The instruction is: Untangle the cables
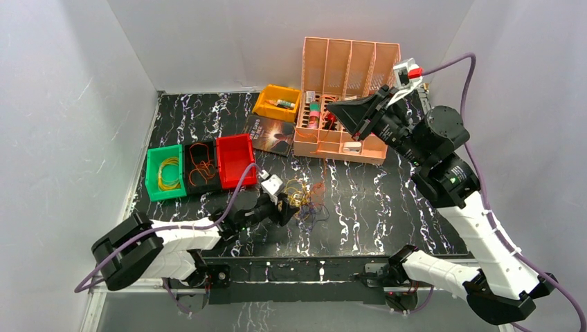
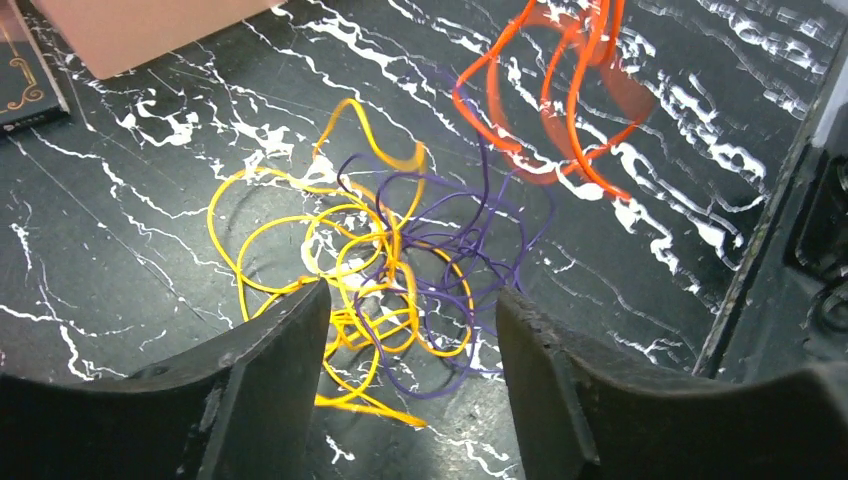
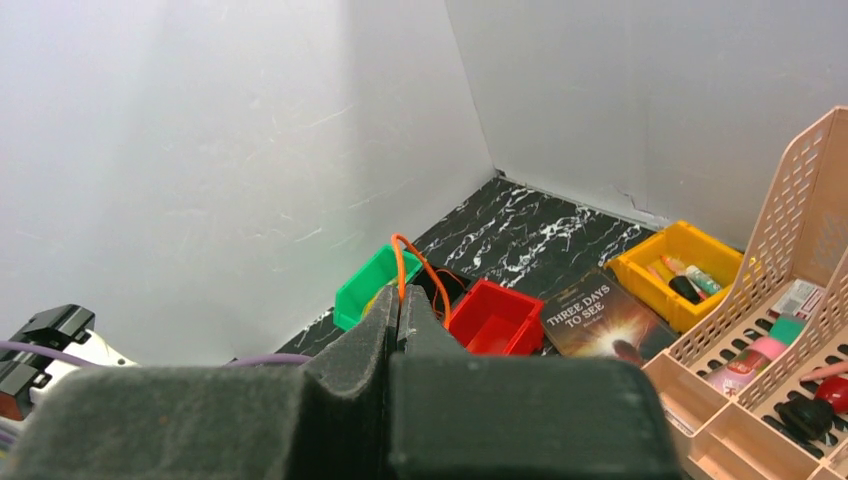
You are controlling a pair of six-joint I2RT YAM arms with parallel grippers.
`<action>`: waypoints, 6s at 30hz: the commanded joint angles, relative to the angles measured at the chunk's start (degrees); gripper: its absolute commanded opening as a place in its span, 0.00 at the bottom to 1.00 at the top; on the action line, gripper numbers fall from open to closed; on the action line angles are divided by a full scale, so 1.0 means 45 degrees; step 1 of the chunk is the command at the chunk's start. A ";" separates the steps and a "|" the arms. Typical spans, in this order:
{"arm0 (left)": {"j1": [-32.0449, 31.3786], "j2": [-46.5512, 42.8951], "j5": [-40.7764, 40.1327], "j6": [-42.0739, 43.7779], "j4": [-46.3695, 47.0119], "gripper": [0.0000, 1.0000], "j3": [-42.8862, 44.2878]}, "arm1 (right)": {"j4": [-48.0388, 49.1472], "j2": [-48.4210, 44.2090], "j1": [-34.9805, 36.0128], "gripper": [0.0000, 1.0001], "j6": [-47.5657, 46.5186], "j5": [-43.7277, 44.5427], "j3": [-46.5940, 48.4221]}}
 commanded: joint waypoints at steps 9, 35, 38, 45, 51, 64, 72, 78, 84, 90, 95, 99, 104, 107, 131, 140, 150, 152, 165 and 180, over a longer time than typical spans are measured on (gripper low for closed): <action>-0.0066 -0.3044 -0.0477 0.0611 0.1582 0.79 -0.0727 | 0.1000 0.0024 0.0020 0.00 0.0242 -0.0277 -0.0291; -0.0071 -0.7815 -0.0047 0.3677 -0.4655 0.82 0.1798 | 0.0459 0.0396 0.0033 0.00 0.0007 -0.0496 -0.2081; -0.0063 -0.8072 0.0530 0.4629 -0.6075 0.82 0.2609 | 0.0477 0.0412 0.0035 0.00 -0.0066 -0.0739 -0.2380; -0.0060 -0.7446 0.1481 0.6190 -0.7265 0.82 0.3988 | 0.0400 0.0783 0.0023 0.00 -0.0167 -0.1483 -0.2705; -0.0064 -0.5956 0.1565 0.6766 -0.6490 0.81 0.4435 | 0.0569 0.1171 0.0022 0.00 -0.0071 -0.2553 -0.2793; -0.0067 -0.4217 0.1037 0.7073 -0.4377 0.76 0.4757 | 0.0973 0.1438 0.0030 0.00 0.0411 -0.3554 -0.3169; -0.0074 -0.3794 0.1254 0.7057 -0.4510 0.62 0.5103 | 0.1320 0.1622 0.0027 0.00 0.0683 -0.3863 -0.3339; -0.0070 -0.3444 0.1235 0.7025 -0.4800 0.50 0.5319 | 0.1513 0.1661 0.0024 0.00 0.0884 -0.4048 -0.3414; -0.0063 -0.3356 0.1273 0.6775 -0.4671 0.34 0.5258 | 0.1507 0.1691 0.0026 0.00 0.0905 -0.4049 -0.3409; -0.0070 -0.3399 0.1240 0.6642 -0.4878 0.18 0.5251 | 0.1492 0.1636 0.0031 0.00 0.0924 -0.3841 -0.3487; -0.0056 -0.3536 0.0801 0.6489 -0.5214 0.05 0.5293 | 0.1434 0.1635 0.0029 0.02 0.0972 -0.3651 -0.3526; -0.0066 -0.3701 0.0573 0.6419 -0.5456 0.00 0.5254 | 0.1453 0.1732 0.0032 0.07 0.0982 -0.3646 -0.3479; -0.0072 -0.4027 0.0309 0.6361 -0.5759 0.00 0.5180 | 0.1367 0.1732 0.0031 0.21 0.0948 -0.3345 -0.3371; -0.0060 -0.4202 -0.0029 0.6244 -0.6094 0.00 0.5136 | 0.1257 0.1530 0.0018 0.32 0.0909 -0.2838 -0.3502; -0.0044 -0.5273 -0.1780 0.6038 -0.7774 0.00 0.4648 | 0.1508 0.0560 0.0019 0.52 0.0973 -0.1392 -0.4213; 0.0345 -0.5216 -0.2587 0.5527 -0.9056 0.00 0.5409 | 0.1565 0.0441 0.0031 0.54 0.0924 -0.1199 -0.4331; 0.7830 -0.2777 0.1743 0.2285 -1.2096 0.00 0.8882 | 0.1351 0.0628 0.0020 0.55 0.0919 -0.1349 -0.4514; 0.8923 -0.2446 0.2078 0.1860 -1.2282 0.00 0.9272 | 0.0825 0.0529 0.0029 0.57 0.0499 -0.0652 -0.4570; 1.0248 -0.1705 0.0573 0.1329 -1.3828 0.00 1.0671 | -0.0566 0.0227 0.0033 0.66 -0.1566 0.1877 -0.4943; 1.1927 -0.0368 0.0948 0.0866 -1.3671 0.00 1.1207 | -0.0920 -0.0058 0.0027 0.83 -0.1888 0.2710 -0.5586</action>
